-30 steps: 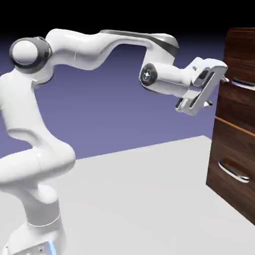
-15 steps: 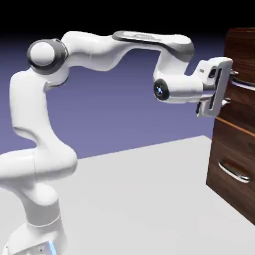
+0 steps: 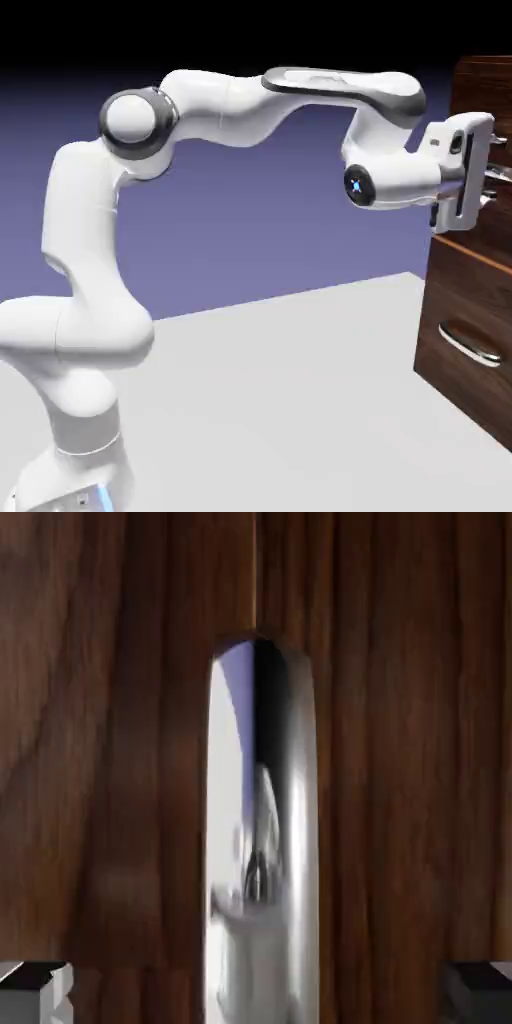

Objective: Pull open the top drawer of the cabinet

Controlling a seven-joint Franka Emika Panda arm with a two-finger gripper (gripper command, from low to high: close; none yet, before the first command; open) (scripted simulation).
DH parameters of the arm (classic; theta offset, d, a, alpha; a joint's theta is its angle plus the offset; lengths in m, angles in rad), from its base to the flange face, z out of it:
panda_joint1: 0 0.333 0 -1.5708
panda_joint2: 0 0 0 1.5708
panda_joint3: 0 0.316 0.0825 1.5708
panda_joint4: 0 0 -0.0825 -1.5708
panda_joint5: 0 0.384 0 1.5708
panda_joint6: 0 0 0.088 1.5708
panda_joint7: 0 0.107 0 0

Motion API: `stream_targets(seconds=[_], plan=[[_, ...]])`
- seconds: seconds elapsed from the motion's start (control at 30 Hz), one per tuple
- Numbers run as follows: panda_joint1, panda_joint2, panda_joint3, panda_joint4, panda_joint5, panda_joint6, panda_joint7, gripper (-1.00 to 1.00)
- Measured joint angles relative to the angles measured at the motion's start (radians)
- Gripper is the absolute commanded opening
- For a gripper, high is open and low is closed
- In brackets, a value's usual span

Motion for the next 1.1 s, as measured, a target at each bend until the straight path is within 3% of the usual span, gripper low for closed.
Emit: stream_targets(seconds=[0.53, 1.1], plan=[[0.566, -0.007, -0.542, -0.350, -0.015, -0.081, -0.027, -1.00], [1.159, -0.191, -1.110, -0.726, -0.127, -0.089, -0.015, -1.00]])
